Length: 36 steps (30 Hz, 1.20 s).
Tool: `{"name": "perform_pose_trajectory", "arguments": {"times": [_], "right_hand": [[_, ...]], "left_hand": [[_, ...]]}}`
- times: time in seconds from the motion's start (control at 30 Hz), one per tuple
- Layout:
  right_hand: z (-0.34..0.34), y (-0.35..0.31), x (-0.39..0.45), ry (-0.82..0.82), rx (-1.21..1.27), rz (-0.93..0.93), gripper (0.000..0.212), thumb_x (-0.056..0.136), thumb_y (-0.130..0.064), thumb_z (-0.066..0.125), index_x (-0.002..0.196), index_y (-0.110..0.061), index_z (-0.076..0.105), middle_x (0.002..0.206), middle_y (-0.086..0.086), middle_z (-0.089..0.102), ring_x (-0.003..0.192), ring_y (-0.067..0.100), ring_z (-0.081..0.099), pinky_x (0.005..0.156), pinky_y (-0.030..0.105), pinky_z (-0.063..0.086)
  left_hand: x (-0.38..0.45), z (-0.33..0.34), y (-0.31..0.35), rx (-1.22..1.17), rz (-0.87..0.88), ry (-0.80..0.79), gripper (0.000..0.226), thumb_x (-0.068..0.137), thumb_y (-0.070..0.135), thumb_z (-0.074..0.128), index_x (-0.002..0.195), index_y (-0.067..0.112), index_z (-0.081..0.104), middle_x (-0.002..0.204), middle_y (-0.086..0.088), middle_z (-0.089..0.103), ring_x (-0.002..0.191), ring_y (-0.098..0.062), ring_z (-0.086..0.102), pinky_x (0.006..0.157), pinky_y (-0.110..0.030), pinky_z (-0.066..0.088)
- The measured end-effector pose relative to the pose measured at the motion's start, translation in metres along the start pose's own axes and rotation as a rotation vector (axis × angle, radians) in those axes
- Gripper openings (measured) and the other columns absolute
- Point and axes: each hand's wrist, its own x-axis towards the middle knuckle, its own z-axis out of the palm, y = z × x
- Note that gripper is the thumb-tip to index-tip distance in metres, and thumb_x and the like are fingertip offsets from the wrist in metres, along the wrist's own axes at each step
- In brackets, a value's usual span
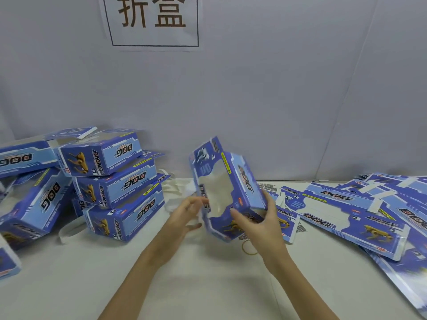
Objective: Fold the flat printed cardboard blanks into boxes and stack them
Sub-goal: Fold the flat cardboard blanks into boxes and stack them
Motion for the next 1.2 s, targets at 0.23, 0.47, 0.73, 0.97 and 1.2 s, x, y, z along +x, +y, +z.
{"name": "perform_pose_trajectory", "arguments": {"times": [0.23, 0.47, 0.73, 0.97, 1.2], "right_hand": [[0.010, 0.004, -0.016, -0.310, -0.698, -0.702, 0.096, 0.083, -0.032, 0.091, 0.160, -0.038, 0.034, 0.164, -0.003, 0.024, 0.149, 0.010, 0.034, 0.114, 0.039, 0.049], [0.017, -0.009, -0.028, -0.291, -0.601, -0.615, 0.075, 0.095, -0.069, 0.062, 0.160, -0.045, 0.033, 0.172, -0.019, 0.015, 0.160, 0.013, 0.019, 0.116, 0.043, 0.047], [0.021, 0.000, -0.029, -0.081, -0.579, -0.433, 0.091, 0.080, -0.085, 0.062, 0.159, -0.056, 0.027, 0.172, -0.022, -0.015, 0.161, 0.006, -0.009, 0.127, 0.047, 0.020], [0.021, -0.004, -0.023, -0.153, -0.203, -0.207, 0.058, 0.104, -0.070, 0.031, 0.157, -0.065, 0.008, 0.155, -0.053, 0.020, 0.149, -0.022, 0.011, 0.114, 0.001, 0.015], [0.020, -0.003, -0.019, -0.200, 0.036, -0.018, 0.047, 0.097, -0.056, 0.051, 0.142, -0.040, 0.057, 0.122, -0.017, 0.073, 0.119, 0.012, 0.070, 0.090, 0.036, 0.063]], "left_hand": [[-0.004, 0.028, 0.013, -0.266, -0.068, 0.048, 0.104, 0.067, 0.079, 0.078, 0.153, 0.030, 0.045, 0.142, -0.010, 0.065, 0.130, -0.035, 0.063, 0.105, -0.064, 0.050], [-0.007, 0.015, 0.018, -0.547, -0.251, 0.115, 0.054, 0.086, 0.054, 0.071, 0.133, 0.027, 0.070, 0.132, -0.011, 0.071, 0.109, -0.028, 0.073, 0.079, -0.042, 0.063], [0.003, 0.009, 0.006, -0.716, -0.164, 0.226, 0.049, 0.088, 0.042, 0.064, 0.125, 0.011, 0.067, 0.114, -0.011, 0.071, 0.095, -0.030, 0.070, 0.074, -0.038, 0.057], [0.004, 0.009, 0.001, -0.719, -0.151, 0.252, 0.031, 0.075, 0.044, 0.073, 0.085, 0.017, 0.065, 0.069, 0.002, 0.056, 0.064, -0.020, 0.060, 0.063, -0.031, 0.052], [0.005, 0.015, 0.002, -0.657, -0.195, 0.230, 0.054, 0.094, 0.057, 0.057, 0.129, 0.019, 0.074, 0.126, -0.014, 0.074, 0.101, -0.030, 0.076, 0.074, -0.039, 0.063]]}}
